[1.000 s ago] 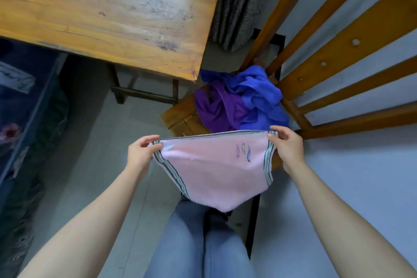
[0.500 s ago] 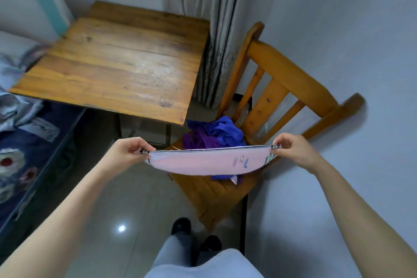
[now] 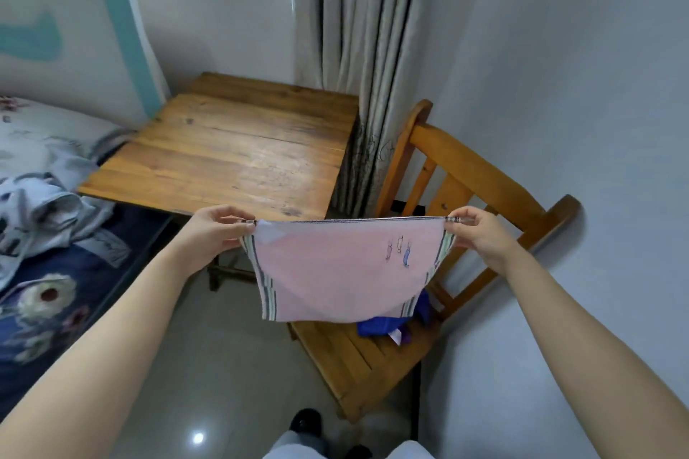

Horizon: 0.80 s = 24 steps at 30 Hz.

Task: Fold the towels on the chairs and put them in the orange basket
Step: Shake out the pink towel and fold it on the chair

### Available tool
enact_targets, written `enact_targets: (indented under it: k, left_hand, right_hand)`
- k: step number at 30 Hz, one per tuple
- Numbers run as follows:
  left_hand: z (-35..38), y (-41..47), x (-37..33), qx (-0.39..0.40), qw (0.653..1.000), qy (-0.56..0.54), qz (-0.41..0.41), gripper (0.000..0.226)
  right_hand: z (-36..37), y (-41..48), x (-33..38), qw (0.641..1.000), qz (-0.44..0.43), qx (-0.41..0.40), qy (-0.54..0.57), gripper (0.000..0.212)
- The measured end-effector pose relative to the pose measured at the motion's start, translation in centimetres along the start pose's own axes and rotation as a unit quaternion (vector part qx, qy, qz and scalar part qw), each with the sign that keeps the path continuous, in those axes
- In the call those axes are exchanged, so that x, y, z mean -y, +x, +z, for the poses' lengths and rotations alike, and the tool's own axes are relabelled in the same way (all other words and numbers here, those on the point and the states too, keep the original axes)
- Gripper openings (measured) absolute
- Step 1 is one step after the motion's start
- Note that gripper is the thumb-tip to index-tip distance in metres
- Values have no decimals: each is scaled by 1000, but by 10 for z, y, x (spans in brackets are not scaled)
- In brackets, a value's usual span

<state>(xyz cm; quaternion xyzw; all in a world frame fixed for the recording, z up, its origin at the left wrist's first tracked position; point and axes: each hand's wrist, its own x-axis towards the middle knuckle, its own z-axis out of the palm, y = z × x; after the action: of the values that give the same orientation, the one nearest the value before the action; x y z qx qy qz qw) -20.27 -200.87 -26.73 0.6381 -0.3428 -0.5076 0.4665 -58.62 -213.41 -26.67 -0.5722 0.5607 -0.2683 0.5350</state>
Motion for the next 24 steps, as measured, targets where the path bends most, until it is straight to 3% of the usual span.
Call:
enact_targets:
  k: [3,7,10,13,17,19,24]
  left_hand:
    - [-6,2,-1,26,999,8,-23,16]
    - [-7,11,-2,51,976,213,0,23]
    - [-6,21,-6,73,959,273,8,25]
    - [-8,25,-10,71,966,247,9,21]
    - [-12,26,-12,72,995,66,-31,28]
    - [-15,26,-11,75,996,27,-34,35]
    - [-4,36,-7,-50,990,114,71,25]
  right_hand:
    - [6,10,1,1000,10,-16,9,10]
    - [17,23,1,999,21,-43,-15,12]
    - [21,33,4,997,21,-68,-10,14]
    - [19,43,12,997,11,-78,-12,15]
    - [13,52,18,998,1,-63,-9,15]
    - [10,56,18,999,0,-45,-14,14]
    - [13,68,17,997,-19,-60,-53,14]
